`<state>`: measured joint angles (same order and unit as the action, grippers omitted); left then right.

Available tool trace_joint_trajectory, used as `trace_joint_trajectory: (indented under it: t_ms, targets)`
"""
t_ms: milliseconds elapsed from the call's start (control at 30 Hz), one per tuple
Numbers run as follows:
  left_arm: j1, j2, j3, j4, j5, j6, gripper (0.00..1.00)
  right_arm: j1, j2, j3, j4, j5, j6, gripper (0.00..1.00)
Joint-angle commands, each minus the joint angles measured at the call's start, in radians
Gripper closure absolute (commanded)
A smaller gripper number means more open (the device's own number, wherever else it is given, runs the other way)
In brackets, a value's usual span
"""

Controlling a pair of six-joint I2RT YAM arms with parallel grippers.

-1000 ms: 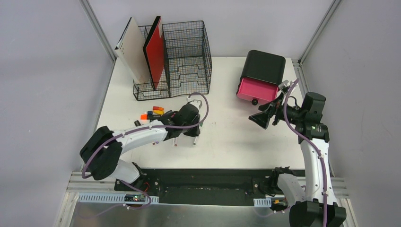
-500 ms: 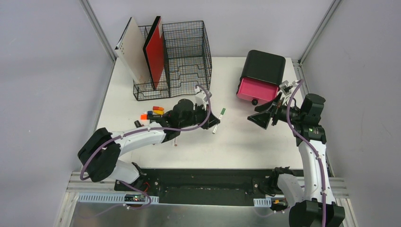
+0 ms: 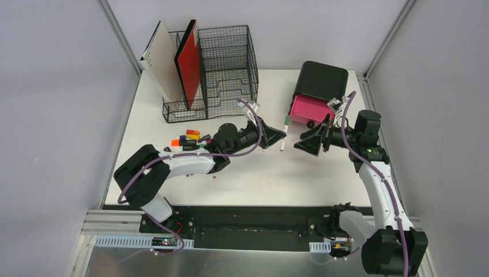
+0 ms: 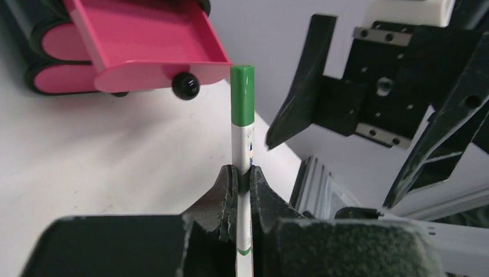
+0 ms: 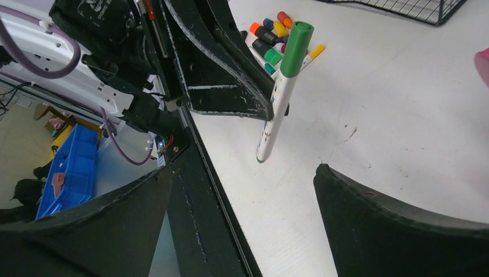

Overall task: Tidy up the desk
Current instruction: Pick up the stationery from the center of the board.

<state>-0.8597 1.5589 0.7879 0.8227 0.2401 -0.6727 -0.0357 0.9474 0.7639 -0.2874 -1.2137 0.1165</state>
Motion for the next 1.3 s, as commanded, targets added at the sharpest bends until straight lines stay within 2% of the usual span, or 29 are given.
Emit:
trace_joint_trajectory:
  t_ms: [0, 233, 367, 600, 833, 1000, 1267]
  targets:
    - [-0.064, 0.068, 0.005, 0.256, -0.110, -0.108, 1.00, 0.032, 0.036, -0.005, 0.095, 0.036, 0.058, 0.03]
    - [-0.154, 0.164, 0.055, 0.359, -0.279, -0.129, 1.00, 0.033, 0.067, -0.027, 0.172, 0.089, 0.115, 0.15]
    - [-0.166, 0.174, 0.071, 0.352, -0.331, -0.127, 1.00, 0.033, 0.064, -0.033, 0.174, 0.091, 0.107, 0.22]
    - [-0.167, 0.159, 0.062, 0.363, -0.415, -0.090, 1.00, 0.033, 0.043, -0.040, 0.166, 0.018, 0.061, 0.22]
    - [-0.166, 0.190, 0.085, 0.399, -0.385, -0.096, 1.00, 0.033, 0.071, -0.025, 0.136, 0.016, 0.015, 0.25]
    - [-0.165, 0.221, 0.092, 0.437, -0.373, -0.113, 1.00, 0.033, 0.108, -0.018, 0.130, 0.018, 0.004, 0.39]
    - [-0.166, 0.243, 0.097, 0.442, -0.351, -0.128, 1.00, 0.033, 0.135, -0.002, 0.102, 0.019, -0.035, 0.71]
